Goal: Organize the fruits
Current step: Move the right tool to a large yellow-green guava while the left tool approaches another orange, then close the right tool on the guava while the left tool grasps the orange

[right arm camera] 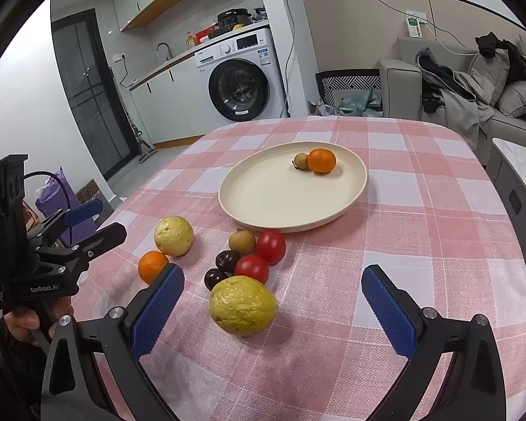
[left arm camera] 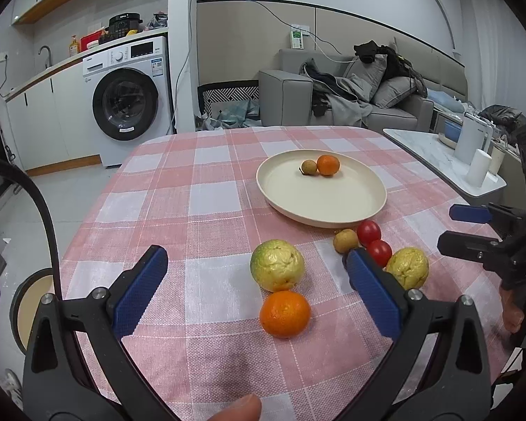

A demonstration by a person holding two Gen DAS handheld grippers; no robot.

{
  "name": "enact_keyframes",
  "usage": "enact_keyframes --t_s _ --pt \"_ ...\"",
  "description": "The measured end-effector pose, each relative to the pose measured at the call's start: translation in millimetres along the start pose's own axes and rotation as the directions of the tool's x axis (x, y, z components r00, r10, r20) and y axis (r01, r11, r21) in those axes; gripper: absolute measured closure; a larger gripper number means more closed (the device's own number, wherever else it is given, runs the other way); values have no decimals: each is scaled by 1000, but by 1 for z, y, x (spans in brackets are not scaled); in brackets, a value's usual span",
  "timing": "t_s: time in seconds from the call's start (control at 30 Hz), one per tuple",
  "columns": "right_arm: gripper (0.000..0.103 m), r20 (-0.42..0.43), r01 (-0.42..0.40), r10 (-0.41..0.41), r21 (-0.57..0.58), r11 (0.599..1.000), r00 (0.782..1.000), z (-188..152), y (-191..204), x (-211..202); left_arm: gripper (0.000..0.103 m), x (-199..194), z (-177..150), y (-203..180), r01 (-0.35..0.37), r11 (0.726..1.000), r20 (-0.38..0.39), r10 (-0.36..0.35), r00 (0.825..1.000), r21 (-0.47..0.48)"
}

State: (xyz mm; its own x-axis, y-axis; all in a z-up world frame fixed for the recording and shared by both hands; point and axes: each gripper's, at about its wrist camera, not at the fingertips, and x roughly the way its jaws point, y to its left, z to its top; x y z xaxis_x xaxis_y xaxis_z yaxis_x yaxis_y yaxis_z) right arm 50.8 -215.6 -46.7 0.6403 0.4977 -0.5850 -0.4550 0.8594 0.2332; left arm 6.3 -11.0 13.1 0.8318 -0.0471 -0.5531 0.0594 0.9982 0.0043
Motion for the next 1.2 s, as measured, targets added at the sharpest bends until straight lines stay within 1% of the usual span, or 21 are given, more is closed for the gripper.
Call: enact_keyframes --t_s 0.27,0.47,0.6,0.8,0.97,1.03,1.13,1.2 --pt "0 -56 -6 4 -28 1000 998 -8 7 14 1 10 -2 -8 16 1000 -24 -16 1000 15" --pt "0 -108 25 -30 -49 999 994 -15 11 27 1 21 -9 -11 24 999 -56 -22 998 30" --pt "0 -135 -10 6 -30 1000 991 -18 10 31 1 30 -12 -10 24 999 -83 -21 996 27" --pt "1 -162 -36 33 -13 999 986 -22 10 37 1 41 -16 -11 25 999 -117 -21 993 33" --pt "9 -159 -73 71 -6 997 985 -23 12 37 1 44 -17 -8 31 999 -129 -28 991 21" --pt "9 -161 -87 84 -12 996 983 -23 15 37 1 45 -17 -8 32 999 -131 -29 991 21" --pt "17 -164 -98 94 -19 995 982 -24 18 37 1 46 -18 -8 31 999 -133 -28 991 21" --pt "17 -168 -102 97 -19 995 981 -24 19 38 1 46 -18 -8 31 999 -139 -27 990 22"
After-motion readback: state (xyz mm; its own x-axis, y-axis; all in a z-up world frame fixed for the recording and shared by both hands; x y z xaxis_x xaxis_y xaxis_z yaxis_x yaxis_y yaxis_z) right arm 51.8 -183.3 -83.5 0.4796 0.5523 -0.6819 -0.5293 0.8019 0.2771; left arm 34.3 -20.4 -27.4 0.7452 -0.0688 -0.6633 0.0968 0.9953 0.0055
